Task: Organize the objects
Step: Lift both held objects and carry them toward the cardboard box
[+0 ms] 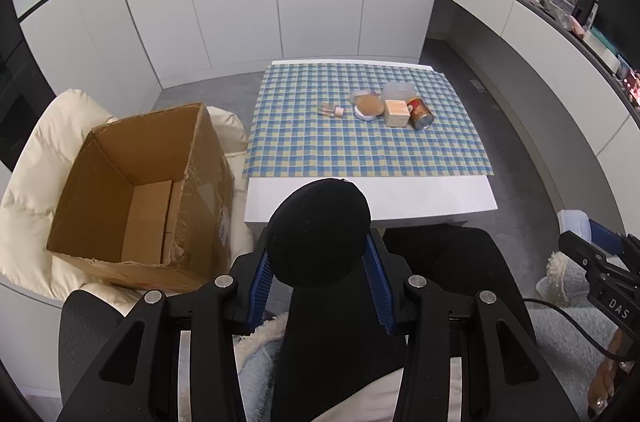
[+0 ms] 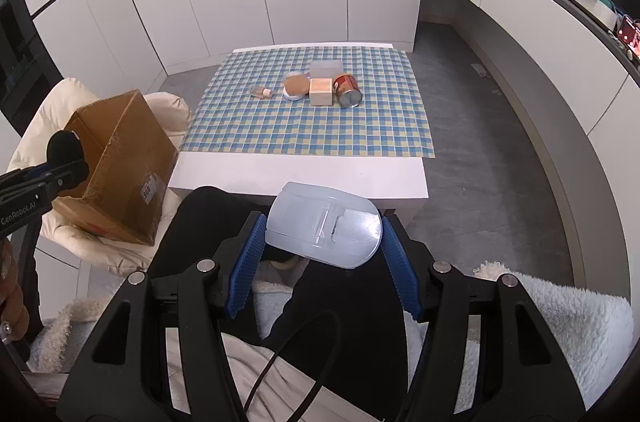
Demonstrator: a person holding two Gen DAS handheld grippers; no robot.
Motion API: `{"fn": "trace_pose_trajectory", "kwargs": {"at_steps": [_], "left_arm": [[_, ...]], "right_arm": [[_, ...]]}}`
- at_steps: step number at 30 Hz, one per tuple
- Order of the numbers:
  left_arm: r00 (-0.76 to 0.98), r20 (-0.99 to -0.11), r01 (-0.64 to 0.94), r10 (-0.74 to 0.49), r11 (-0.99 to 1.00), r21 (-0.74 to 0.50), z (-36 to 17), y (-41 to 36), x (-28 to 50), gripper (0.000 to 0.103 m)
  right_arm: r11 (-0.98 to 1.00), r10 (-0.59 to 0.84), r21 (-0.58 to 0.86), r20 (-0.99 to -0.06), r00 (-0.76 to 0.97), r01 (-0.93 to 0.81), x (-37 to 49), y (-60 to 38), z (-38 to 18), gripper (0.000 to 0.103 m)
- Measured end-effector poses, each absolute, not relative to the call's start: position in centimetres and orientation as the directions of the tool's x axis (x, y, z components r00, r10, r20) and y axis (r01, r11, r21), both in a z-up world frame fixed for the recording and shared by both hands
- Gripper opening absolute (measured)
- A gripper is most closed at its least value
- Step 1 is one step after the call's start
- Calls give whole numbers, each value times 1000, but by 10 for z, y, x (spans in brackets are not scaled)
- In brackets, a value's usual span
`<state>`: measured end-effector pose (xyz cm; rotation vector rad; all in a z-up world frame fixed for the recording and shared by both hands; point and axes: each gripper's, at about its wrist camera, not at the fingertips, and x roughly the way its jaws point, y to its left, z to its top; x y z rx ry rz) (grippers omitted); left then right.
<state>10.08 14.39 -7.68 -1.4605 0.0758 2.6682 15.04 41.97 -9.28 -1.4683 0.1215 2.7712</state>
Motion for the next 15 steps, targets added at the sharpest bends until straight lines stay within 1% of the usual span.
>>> {"fn": "trace_pose_trajectory", "kwargs": {"at_steps": [8, 15], "left_arm": [[-507, -860, -80, 58, -997, -20, -93, 134, 96, 44], [-493, -870, -40, 27, -999, -8, -99, 119, 93, 44]], "right_arm": [[-999, -38, 47, -842, -538, -4, 135, 414, -101, 62], [-998, -61, 50, -844, -532, 36, 119, 400, -106, 62]]}}
